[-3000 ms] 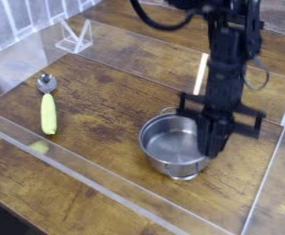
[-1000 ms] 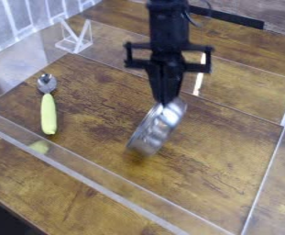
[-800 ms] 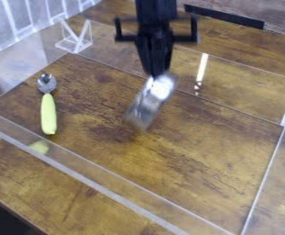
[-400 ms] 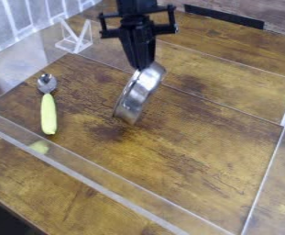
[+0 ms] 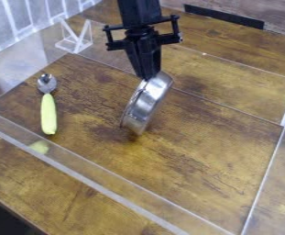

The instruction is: Remove the mushroom from the silver pot and put it on the table

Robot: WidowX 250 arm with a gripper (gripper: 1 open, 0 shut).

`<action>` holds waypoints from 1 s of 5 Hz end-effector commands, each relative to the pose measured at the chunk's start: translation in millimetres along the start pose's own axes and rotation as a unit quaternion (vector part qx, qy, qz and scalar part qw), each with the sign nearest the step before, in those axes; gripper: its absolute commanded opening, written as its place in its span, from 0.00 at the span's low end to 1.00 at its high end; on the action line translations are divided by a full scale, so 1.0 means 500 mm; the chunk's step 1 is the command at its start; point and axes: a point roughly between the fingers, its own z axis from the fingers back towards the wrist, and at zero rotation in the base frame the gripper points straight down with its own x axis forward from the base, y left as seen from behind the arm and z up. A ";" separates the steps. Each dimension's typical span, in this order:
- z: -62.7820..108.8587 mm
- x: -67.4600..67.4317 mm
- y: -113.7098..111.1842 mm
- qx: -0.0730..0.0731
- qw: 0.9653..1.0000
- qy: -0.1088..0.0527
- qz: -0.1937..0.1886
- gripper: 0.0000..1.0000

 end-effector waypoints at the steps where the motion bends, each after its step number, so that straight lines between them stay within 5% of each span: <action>1: 0.015 -0.006 -0.033 -0.012 0.999 -0.011 -0.036 0.00; 3: 0.023 -0.019 -0.022 -0.032 0.999 -0.026 -0.002 0.00; 5: 0.051 -0.047 -0.038 -0.022 0.999 -0.014 -0.044 0.00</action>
